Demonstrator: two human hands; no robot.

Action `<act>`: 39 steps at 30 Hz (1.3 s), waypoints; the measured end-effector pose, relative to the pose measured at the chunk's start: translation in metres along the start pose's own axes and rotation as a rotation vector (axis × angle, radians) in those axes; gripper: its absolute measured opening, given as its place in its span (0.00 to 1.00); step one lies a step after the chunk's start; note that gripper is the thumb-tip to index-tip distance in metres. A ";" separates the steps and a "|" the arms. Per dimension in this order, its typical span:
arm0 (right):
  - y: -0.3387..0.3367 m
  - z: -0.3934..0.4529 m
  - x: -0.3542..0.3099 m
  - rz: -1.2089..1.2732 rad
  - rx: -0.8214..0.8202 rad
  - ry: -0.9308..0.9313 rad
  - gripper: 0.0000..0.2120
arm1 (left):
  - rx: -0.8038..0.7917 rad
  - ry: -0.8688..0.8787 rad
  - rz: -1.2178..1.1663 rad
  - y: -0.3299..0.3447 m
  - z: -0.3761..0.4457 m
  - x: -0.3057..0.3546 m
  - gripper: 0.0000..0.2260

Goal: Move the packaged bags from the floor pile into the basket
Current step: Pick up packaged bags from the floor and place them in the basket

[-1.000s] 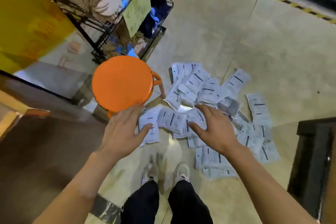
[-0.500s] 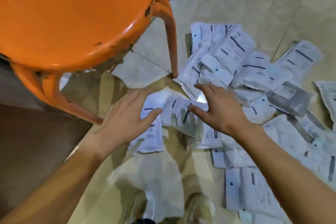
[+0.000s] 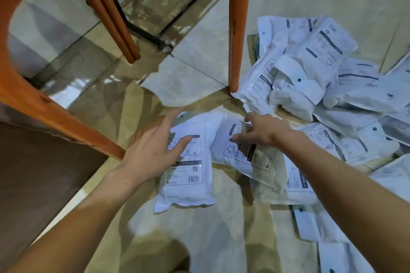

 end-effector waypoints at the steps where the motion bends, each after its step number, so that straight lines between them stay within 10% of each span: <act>1: 0.004 0.003 -0.001 -0.006 -0.018 0.012 0.36 | -0.008 -0.014 0.004 0.002 0.000 -0.004 0.29; 11: -0.028 -0.025 0.008 0.243 0.173 0.076 0.27 | 0.040 -0.215 -0.027 0.004 -0.007 -0.033 0.30; 17: -0.056 -0.082 0.049 1.386 0.256 0.037 0.14 | -0.028 -0.580 -0.423 0.055 -0.031 -0.079 0.34; 24: -0.076 -0.124 0.032 1.968 0.118 -0.254 0.21 | 0.027 -0.817 -0.690 0.105 -0.020 -0.105 0.42; 29: -0.074 -0.133 0.024 2.078 0.058 -0.314 0.21 | -0.015 -0.802 -0.808 0.098 -0.014 -0.075 0.24; 39: -0.080 -0.159 0.033 1.887 0.193 -0.261 0.14 | -0.013 -0.194 -0.899 -0.001 -0.016 0.063 0.23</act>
Point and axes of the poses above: each hand's wrist, its own z-axis towards the middle knuckle, its own y-axis out of the palm, x = y × z, the point moved 10 cm from there along z, towards the middle knuckle, and after that the axes turned 3 degrees about z, right-handed, at the moved point
